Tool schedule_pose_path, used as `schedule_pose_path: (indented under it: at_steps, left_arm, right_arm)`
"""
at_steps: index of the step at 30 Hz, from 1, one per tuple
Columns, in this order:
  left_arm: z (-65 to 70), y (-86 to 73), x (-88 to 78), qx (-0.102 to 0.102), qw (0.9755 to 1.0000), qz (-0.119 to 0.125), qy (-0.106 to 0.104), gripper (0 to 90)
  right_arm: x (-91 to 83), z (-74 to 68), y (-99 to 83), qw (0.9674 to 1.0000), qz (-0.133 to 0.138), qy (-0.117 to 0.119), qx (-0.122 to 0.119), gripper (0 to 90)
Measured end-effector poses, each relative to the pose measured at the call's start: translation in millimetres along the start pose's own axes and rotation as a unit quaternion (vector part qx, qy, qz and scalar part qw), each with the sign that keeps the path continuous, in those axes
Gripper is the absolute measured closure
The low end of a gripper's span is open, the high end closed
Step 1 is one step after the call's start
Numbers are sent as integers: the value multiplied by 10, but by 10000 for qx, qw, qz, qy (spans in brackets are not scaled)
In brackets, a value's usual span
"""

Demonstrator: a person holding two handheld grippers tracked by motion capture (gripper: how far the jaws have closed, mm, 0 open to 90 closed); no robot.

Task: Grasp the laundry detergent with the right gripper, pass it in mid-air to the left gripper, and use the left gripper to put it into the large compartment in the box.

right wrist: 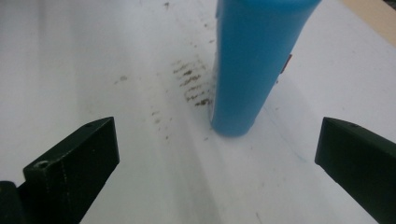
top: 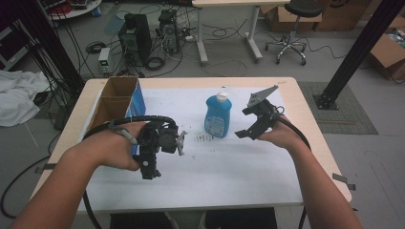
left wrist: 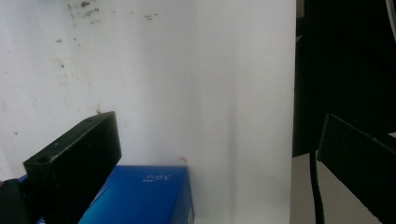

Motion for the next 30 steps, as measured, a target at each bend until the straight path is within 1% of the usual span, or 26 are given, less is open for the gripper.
schedule_pose_path:
  at_steps: [1,2,3,4,6,7,11,13,14,15,16,17,20,21,22,24,25,27,28,30]
  left_arm:
    - [0,0,0,0,10000,0,0,1]
    - [-3,-6,3,5,10000,10,-2,1]
    - [-3,-6,3,5,10000,10,-2,1]
    - [-2,-13,5,-2,10000,4,-6,1]
    - [-2,-19,8,-4,10000,2,-6,1]
    - [1,-26,9,-11,10000,4,-16,1]
    - [-8,-36,13,1,10000,2,-4,1]
    - [-11,-37,16,-2,10000,6,7,1]
    - [-12,-37,17,0,10000,3,4,1]
    - [-8,-36,16,-3,10000,-1,-4,1]
    - [-8,-34,17,7,10000,1,-6,1]
    - [-7,-33,17,15,10000,6,-3,1]
    - [-1,-33,20,21,10000,0,-11,1]
    - [1,-35,21,25,10000,-8,-12,1]
    - [6,-40,21,15,10000,-15,-13,1]
    - [7,-44,19,16,10000,-16,-15,1]
    - [8,-51,15,6,10000,-15,-15,1]
    - [11,-57,16,-16,10000,-8,-15,1]
    - [10,-64,15,-14,10000,-18,-13,1]
    - [14,-69,16,-30,10000,-22,-14,1]
  right_arm:
    - [0,0,0,10000,0,0,0,0]
    - [62,44,11,9998,203,4,70,0]
    - [62,44,11,9998,203,4,70,0]
    - [123,80,15,9995,304,-61,89,0]
    - [148,84,16,9994,330,-25,105,0]
    - [217,101,23,9991,414,-8,131,0]
    - [326,129,20,9986,488,10,190,0]
    - [389,151,6,9986,470,-7,227,0]
    - [389,151,6,9986,470,-7,227,0]
    - [444,179,0,9985,483,-37,240,0]
    - [459,188,3,9984,504,-54,251,0]
    - [478,194,12,9981,557,-26,269,0]
    - [520,214,28,9977,622,-74,259,0]
    - [541,216,38,9974,665,-57,258,0]
    - [584,227,65,9967,763,-89,264,0]
    - [598,226,75,9964,797,-76,265,0]
    - [637,233,98,9958,878,-86,262,0]
    - [657,237,105,9956,894,-103,255,0]
    - [689,238,120,9948,971,-93,279,0]
    - [701,244,126,9945,1004,-126,282,0]
Point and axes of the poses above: each handheld gripper's, and its own axes: x roughly forward along the jaws, y roughly out of its top, z roughly to its right, the point moved 9 cm from there along x, roughly forward along the jaws, and after that the axes turned 4 degrees about y, right-handed, at the moved point
